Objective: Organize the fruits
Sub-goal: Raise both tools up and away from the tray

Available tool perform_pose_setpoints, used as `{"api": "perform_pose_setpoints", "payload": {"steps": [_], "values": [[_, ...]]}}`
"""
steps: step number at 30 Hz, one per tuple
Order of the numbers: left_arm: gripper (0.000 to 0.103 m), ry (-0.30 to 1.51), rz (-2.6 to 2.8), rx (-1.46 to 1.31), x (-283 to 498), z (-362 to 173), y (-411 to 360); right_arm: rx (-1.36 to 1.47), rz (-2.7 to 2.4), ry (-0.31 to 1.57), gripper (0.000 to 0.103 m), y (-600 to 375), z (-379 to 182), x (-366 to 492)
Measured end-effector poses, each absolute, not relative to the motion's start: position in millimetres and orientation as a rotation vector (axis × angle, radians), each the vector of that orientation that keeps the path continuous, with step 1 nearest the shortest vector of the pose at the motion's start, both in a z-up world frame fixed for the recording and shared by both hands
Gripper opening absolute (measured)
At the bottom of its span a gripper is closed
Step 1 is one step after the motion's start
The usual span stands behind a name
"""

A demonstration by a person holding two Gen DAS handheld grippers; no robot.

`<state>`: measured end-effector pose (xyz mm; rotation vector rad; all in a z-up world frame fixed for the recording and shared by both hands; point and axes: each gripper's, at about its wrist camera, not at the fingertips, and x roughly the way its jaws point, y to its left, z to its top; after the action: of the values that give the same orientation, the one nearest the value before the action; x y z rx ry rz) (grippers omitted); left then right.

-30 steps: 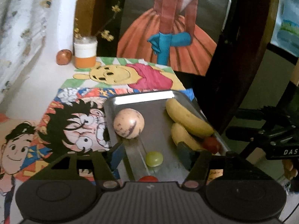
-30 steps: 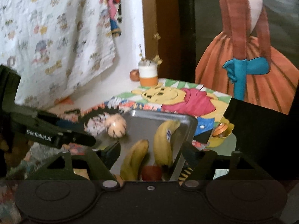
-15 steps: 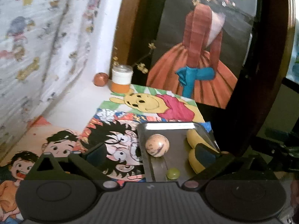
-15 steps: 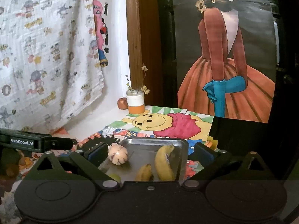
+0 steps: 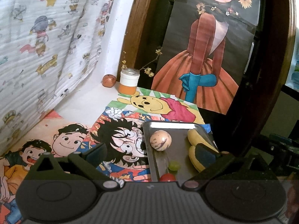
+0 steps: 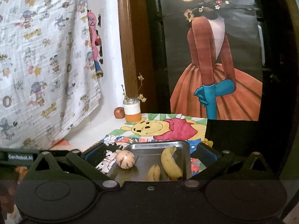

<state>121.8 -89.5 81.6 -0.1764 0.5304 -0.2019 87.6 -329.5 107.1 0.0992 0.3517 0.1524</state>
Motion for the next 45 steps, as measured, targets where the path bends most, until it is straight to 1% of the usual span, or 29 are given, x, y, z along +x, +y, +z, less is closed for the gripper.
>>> {"api": "perform_pose_setpoints", "payload": {"steps": [14,27,32,38,45], "values": [[0.103,0.501,-0.172,-0.199,77,72,-67,0.101,0.160,0.338,0.102,-300,100,48],[0.103,0.470,-0.107,-0.161,44,58,-36,0.138,0.206,0.356,0.102,-268,80,27],[0.103,0.452,-0.100,-0.151,34,51,-26,0.123,0.176,0.323,0.102,-260,75,15],[0.103,0.432,-0.121,-0.141,23,41,-20,0.116,0.127,0.287,0.103,-250,58,-7],[0.103,0.406,-0.162,-0.109,8,25,-21,0.146,0.091,0.291,0.103,-248,41,-24]]}}
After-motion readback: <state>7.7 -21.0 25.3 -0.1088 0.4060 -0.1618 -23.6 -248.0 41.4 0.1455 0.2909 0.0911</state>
